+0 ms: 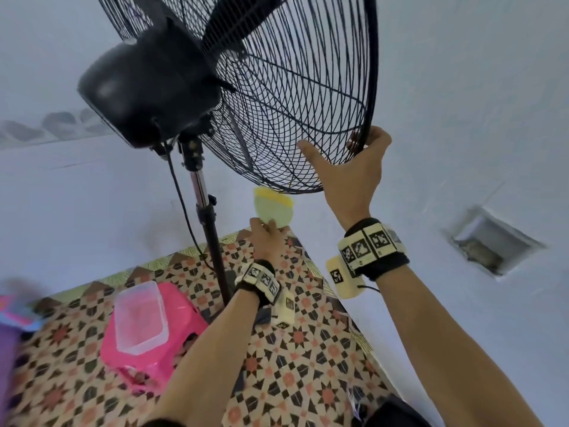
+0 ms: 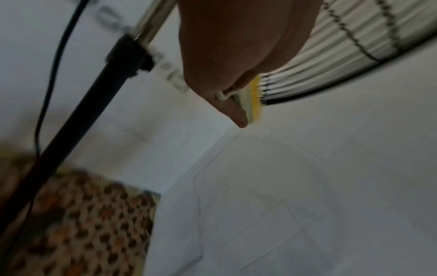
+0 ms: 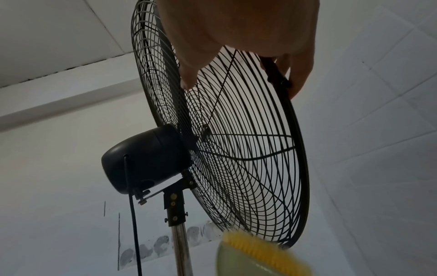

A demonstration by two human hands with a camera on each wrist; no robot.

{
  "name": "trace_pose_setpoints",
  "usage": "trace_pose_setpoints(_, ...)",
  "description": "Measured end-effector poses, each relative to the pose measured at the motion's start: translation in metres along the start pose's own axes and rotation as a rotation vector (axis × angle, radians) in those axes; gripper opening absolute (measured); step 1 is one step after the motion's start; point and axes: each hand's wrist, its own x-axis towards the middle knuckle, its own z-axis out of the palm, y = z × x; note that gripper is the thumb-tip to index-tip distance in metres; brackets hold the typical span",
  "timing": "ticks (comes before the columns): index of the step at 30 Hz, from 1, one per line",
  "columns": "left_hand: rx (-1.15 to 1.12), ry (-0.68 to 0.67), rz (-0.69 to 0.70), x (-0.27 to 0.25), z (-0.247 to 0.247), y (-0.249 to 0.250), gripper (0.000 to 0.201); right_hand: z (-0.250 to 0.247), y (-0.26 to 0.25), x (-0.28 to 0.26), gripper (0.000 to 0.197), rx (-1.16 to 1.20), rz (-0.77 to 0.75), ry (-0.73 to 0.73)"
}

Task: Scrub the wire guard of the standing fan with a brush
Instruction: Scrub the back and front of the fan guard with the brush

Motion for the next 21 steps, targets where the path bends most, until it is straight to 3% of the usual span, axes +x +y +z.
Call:
trace_pose_setpoints(4,-0.388,-0.121,-0.255,0.01,0.008,0.011,0.041,-0.003,0.002,-0.005,0.109,-0.006,0.004,-0.029)
trace_pose_setpoints(7,-0.619,-0.206,-0.366,-0.003,0.013,0.034,0.027,-0.006,0.001,0.0,0.109,-0.068,-0.022,-0.08)
trace_pose_setpoints(9,-0.703,-0.294,-0.378,-0.017,0.015,0.051,0.017,-0.008,-0.001,0.005,0.106,-0.135,-0.055,-0.102)
trace_pose_setpoints(13,-0.773,-0.468,-0.271,-0.061,0.009,0.057,0.033,-0.01,-0.001,0.015,0.101,-0.174,-0.1,-0.146)
trace_pose_setpoints(15,-0.804,-0.399,-0.245,-0.066,0.012,0.044,0.03,-0.011,0.001,0.016,0.099,-0.179,-0.119,-0.162)
trace_pose_setpoints(17,-0.797,-0.27,-0.327,-0.046,0.017,0.031,0.017,-0.013,0.002,0.015,0.097,-0.189,-0.132,-0.173)
trace_pose_setpoints(19,-0.624,-0.138,-0.367,-0.012,0.027,0.018,0.016,-0.014,0.004,0.013,0.094,-0.195,-0.14,-0.176)
trace_pose_setpoints(21,-0.386,-0.113,-0.332,0.034,0.042,-0.031,0.01,-0.016,0.007,0.012,0.092,-0.189,-0.15,-0.183)
